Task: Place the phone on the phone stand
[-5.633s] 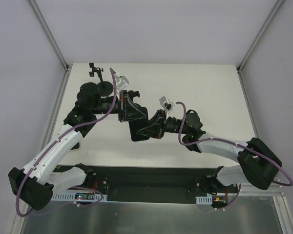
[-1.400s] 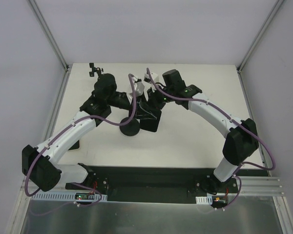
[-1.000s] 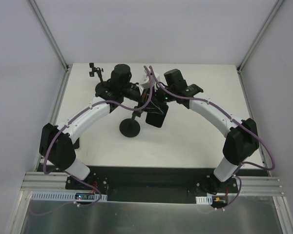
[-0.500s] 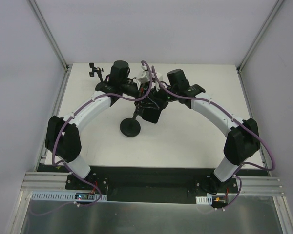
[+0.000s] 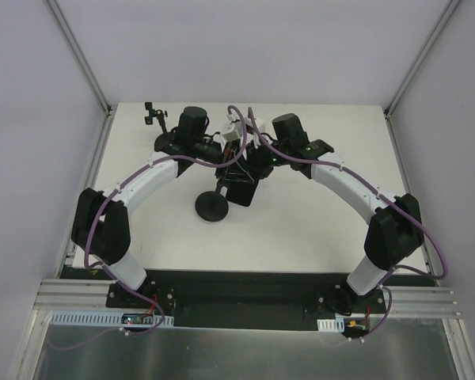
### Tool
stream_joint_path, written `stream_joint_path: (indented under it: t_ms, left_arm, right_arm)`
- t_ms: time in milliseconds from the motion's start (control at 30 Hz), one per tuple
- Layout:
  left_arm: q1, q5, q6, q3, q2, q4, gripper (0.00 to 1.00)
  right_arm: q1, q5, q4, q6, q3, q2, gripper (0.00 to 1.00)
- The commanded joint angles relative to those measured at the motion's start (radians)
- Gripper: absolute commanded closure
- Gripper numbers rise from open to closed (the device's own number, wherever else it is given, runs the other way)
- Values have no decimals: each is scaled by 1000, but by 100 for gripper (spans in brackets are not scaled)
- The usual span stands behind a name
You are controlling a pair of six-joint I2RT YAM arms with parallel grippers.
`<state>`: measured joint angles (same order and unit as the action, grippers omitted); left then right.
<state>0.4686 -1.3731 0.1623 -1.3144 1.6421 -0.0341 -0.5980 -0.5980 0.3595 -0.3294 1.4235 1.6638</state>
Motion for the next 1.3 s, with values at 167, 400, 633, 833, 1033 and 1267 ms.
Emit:
stream_joint_path:
  t_ms: [167,400,633,833,1033,1267]
  left_arm:
    - [-27,425,24,153,-272,59,100]
    - [-15,1181,-170,400,-511,-95,100]
    - [-15,1306,-185,487,-519,-197,100]
    - [-18,1295,-237,528,-470,-329,100]
    - [-18,1247,-297,520,-444,-336,100]
    - [-18,1162,-233,552,-420,-382,100]
  right_arm:
    - [1,163,-293,180,-110,-163,100]
    - [-216,832,-618,359,-349,-318,100]
    - [-563,1332,-588,395,-356,-358,100]
    - [-759,1583,-593,429,-287,-329,100]
    - [-862,1719,-700,337,-270,-286,100]
    - [-919,1762,-772,262,-299,-320,100]
